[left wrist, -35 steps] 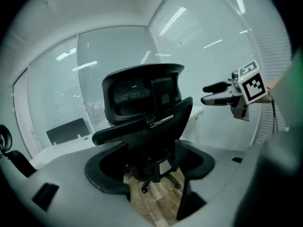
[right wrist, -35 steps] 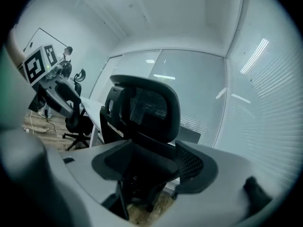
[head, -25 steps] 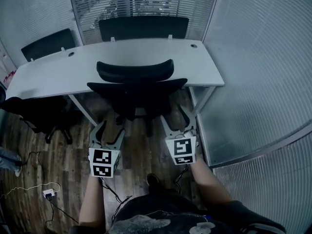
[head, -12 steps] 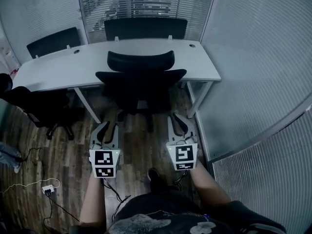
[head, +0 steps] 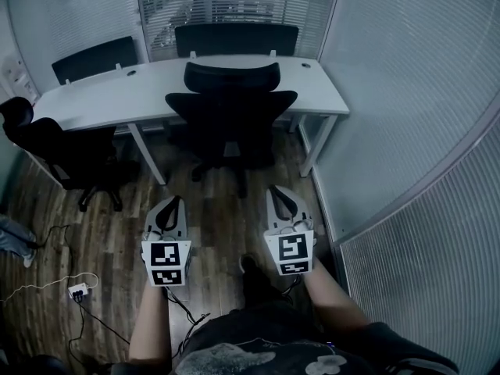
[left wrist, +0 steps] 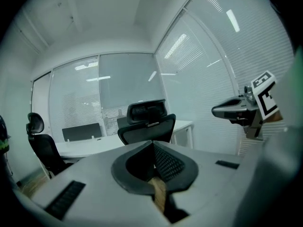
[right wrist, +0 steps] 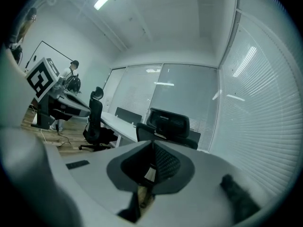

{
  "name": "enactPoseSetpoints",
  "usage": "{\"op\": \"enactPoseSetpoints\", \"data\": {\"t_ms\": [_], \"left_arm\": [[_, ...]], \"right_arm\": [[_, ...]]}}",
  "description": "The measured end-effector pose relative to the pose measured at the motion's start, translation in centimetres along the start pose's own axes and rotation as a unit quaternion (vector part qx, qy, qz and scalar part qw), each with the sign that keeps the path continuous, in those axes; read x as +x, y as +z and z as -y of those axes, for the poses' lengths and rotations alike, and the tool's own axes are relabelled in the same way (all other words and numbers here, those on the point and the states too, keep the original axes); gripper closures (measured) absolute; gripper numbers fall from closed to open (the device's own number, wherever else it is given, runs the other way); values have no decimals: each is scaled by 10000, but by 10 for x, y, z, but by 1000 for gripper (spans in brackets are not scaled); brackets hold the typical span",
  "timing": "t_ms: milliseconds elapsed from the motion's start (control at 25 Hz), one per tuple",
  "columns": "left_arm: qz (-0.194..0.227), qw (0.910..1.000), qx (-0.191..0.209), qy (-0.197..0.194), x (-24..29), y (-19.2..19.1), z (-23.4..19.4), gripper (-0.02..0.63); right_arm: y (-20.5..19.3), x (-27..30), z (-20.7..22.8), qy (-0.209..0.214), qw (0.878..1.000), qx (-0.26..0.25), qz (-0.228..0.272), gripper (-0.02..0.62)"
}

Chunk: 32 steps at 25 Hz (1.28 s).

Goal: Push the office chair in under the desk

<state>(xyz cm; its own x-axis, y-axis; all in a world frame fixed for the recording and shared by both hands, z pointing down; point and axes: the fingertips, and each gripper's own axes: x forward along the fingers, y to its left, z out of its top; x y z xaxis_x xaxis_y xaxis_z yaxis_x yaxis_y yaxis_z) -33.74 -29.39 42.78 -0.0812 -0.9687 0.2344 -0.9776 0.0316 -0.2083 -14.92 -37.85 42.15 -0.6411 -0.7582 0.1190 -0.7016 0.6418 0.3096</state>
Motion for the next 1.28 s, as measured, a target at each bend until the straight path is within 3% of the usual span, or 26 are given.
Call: {"op": "enactPoseSetpoints", "data": {"t_ms": [360, 1000, 1280], "left_arm": [[153, 9998, 56, -148, -63, -12, 29, 591], [222, 9995, -98, -203, -94, -5, 64, 592], [197, 9996, -33, -196, -104, 2, 98, 591]], "right_arm": [[-8, -77, -20, -185, 9995, 183, -184, 569], [-19, -133, -15, -108, 9989, -51, -458, 571], [-29, -162, 3, -57, 9985, 204, -507, 571]]}}
